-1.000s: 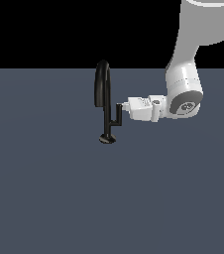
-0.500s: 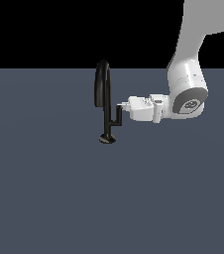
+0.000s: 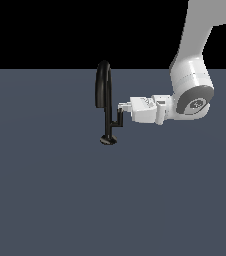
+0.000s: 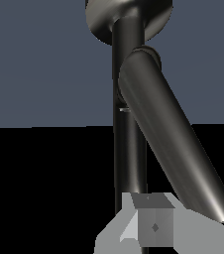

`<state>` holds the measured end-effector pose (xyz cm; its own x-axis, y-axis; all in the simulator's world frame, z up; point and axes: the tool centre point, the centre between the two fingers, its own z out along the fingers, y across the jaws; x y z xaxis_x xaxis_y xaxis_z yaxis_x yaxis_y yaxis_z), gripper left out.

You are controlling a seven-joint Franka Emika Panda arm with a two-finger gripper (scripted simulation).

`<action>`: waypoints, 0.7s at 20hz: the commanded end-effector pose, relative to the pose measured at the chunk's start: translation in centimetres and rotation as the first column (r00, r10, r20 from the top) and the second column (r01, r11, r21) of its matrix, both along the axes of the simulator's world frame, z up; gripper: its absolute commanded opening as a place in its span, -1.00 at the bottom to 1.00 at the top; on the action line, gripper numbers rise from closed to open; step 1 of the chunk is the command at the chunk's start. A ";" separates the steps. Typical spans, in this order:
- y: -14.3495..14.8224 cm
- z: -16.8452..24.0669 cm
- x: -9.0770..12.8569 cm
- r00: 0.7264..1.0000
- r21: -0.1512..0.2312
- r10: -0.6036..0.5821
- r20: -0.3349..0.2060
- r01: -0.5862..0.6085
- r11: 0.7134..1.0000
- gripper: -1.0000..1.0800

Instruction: Turn on the faucet by rotating a designated handle.

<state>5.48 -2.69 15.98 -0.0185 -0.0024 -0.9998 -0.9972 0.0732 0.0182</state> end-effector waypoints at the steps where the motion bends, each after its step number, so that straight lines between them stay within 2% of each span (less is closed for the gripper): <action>1: 0.1 -0.8 -1.2 1.000 0.003 0.003 -0.012 -0.003 1.000 -1.00; 11: 0.3 -2.1 -4.7 1.000 0.005 0.006 -0.014 -0.006 1.000 -1.00; 12: 0.3 -2.1 -4.7 1.000 0.005 0.006 -0.014 -0.006 1.000 -1.00; 13: 0.3 -1.0 -3.7 1.000 0.001 0.004 0.008 -0.004 1.000 -1.00; 14: 0.3 -1.7 -4.0 1.000 0.002 0.004 0.005 -0.004 1.000 -1.00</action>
